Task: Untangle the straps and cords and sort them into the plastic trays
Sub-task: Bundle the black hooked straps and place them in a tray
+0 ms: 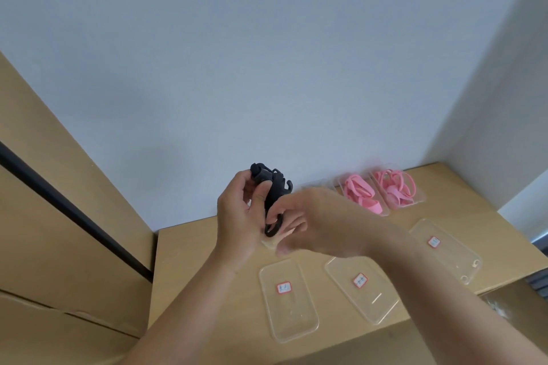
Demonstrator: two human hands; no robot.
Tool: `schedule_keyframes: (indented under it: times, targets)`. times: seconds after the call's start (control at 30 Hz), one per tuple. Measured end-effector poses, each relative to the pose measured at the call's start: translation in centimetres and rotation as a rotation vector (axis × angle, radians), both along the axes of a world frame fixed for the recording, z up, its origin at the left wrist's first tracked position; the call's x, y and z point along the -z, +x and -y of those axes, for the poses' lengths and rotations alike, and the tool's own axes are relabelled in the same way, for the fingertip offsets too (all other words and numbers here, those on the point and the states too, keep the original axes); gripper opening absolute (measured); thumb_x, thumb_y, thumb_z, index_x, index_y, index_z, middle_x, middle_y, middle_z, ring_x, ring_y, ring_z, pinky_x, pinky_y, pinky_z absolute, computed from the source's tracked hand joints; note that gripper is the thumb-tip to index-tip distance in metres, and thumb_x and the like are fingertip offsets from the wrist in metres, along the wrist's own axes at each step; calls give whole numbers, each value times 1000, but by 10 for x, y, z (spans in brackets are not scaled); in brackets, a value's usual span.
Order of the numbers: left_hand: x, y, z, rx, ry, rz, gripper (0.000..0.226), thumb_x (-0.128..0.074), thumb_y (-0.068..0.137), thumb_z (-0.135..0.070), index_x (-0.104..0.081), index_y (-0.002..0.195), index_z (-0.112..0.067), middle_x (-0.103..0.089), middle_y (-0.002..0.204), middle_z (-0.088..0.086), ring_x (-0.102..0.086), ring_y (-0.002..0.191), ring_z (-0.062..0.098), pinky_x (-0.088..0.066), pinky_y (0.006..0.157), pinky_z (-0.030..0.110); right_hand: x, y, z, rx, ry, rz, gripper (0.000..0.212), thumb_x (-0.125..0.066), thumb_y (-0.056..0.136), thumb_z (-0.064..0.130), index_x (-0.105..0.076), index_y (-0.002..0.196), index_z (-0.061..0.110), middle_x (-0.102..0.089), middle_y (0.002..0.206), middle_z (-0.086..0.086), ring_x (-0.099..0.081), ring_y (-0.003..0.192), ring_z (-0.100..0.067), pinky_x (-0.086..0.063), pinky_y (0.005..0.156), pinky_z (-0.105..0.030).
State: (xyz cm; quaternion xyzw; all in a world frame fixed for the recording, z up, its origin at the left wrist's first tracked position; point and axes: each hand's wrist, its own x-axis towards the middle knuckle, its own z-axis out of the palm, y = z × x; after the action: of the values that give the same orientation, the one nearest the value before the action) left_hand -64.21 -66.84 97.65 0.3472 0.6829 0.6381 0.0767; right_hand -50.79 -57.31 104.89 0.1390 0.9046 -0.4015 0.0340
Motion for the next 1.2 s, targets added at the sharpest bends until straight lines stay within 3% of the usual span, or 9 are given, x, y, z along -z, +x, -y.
schedule_keyframes:
  times: [0.1,0.17,0.33,0.5,0.6,0.67,0.77,0.9,1.2]
  targets:
    - [-6,5,4,94,-35,-4,16,-60,100,-5,-66,100,-20,-73,89,-12,-68,86,6,-50,76,16,-8,-2,-9,17,160,-144,3,-70,92,26,-70,89,26,-67,64,13,-56,59,-1,-40,57,-14]
    - [-12,6,6,135,-46,-40,20,-60,100,-4,-66,103,-22,-72,91,-15,-68,87,5,-48,76,15,-7,-3,-12,43,148,-265,15,-68,95,26,-66,81,29,-55,54,10,-48,51,-7,-35,52,-15]
    - [-27,-1,20,275,-96,-130,17,-58,99,-11,-64,106,-25,-72,96,-13,-68,91,8,-50,82,17,-3,-4,-27,378,-112,-533,32,-63,94,35,-64,72,11,-54,69,-21,-43,58,-12,-35,57,-25]
    - [-37,1,30,441,-174,-194,10,-56,98,-16,-63,104,-15,-68,94,-7,-65,91,20,-54,82,39,5,-23,-19,651,-371,-501,37,-59,99,28,-52,69,9,-47,64,-3,-42,51,-8,-33,57,-27]
    - [-38,4,33,490,-233,-84,12,-53,104,-14,-62,104,-23,-69,97,-21,-64,89,6,-51,79,27,14,-31,-5,634,-612,-384,29,-54,101,32,-59,85,8,-71,77,2,-63,69,-21,-53,67,-37]
    - [-36,5,34,474,-244,-21,14,-51,106,-18,-63,109,-24,-72,101,-18,-65,91,3,-52,81,26,21,-33,-1,659,-690,-372,30,-53,102,35,-57,84,12,-71,76,4,-64,76,-22,-53,76,-41]
    - [-38,8,31,401,-236,-29,13,-54,105,-22,-67,108,-20,-70,97,-7,-65,84,7,-54,78,30,24,-35,4,759,-685,-424,30,-52,102,35,-54,82,12,-66,65,6,-59,71,-19,-49,74,-39]
    - [-45,7,22,224,-283,-26,15,-67,96,-33,-73,91,-21,-53,112,-10,-64,72,3,-49,72,15,27,-40,16,912,-654,-521,31,-48,104,30,-52,82,8,-65,57,12,-57,61,-10,-48,67,-33]
    - [-36,56,1,-89,66,316,10,-73,93,-17,-78,100,-20,-78,97,-6,-73,100,13,-59,91,46,37,-47,30,999,-288,-881,32,-44,107,27,-54,81,10,-67,71,6,-65,65,-9,-48,62,-25]
